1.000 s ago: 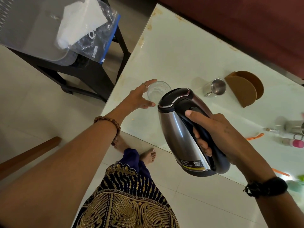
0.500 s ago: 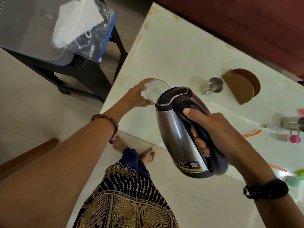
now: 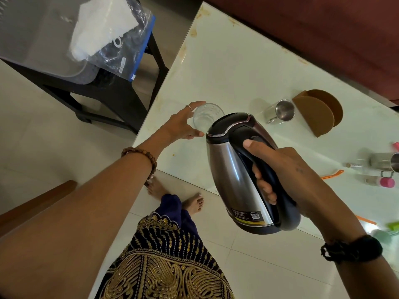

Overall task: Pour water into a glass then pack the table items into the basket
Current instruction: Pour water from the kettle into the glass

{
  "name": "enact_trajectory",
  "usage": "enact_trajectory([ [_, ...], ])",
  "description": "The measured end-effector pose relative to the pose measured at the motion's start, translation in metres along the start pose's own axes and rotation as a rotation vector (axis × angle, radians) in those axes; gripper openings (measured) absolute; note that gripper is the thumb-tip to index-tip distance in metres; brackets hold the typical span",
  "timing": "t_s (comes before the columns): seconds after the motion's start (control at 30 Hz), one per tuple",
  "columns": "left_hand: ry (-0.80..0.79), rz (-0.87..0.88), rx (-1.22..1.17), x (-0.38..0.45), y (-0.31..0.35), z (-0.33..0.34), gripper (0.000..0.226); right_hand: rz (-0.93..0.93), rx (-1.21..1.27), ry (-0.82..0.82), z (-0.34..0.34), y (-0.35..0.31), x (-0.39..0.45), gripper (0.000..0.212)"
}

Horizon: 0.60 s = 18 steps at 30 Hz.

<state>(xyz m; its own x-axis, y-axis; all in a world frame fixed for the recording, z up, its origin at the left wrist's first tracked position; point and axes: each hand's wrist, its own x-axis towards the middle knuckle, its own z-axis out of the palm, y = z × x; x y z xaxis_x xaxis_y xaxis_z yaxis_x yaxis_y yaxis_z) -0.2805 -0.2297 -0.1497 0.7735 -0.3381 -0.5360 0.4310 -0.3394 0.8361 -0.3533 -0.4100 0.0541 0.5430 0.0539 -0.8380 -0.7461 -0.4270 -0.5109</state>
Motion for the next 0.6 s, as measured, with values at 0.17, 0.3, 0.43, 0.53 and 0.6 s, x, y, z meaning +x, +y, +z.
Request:
enact_trajectory([
  [0.17, -0.009, 0.0, -0.002, -0.002, 0.003, -0.001, 0.082, 0.003, -0.015, 0.033, 0.0, 0.001, 0.001, 0.055],
  [0.3, -0.01, 0.001, 0.008, -0.002, 0.003, -0.001, 0.082, 0.008, -0.005, 0.001, -0.001, 0.002, 0.002, 0.057],
  [0.43, -0.014, -0.013, -0.002, 0.0, 0.001, -0.001, 0.082, -0.054, -0.062, 0.065, 0.001, 0.008, 0.001, 0.05],
  [0.53, -0.015, -0.004, 0.013, 0.001, -0.001, -0.001, 0.083, -0.041, -0.057, 0.071, 0.0, 0.008, 0.001, 0.05],
  [0.6, -0.012, -0.007, 0.017, 0.001, 0.0, -0.001, 0.083, 0.004, -0.029, 0.058, -0.001, 0.003, 0.001, 0.053],
])
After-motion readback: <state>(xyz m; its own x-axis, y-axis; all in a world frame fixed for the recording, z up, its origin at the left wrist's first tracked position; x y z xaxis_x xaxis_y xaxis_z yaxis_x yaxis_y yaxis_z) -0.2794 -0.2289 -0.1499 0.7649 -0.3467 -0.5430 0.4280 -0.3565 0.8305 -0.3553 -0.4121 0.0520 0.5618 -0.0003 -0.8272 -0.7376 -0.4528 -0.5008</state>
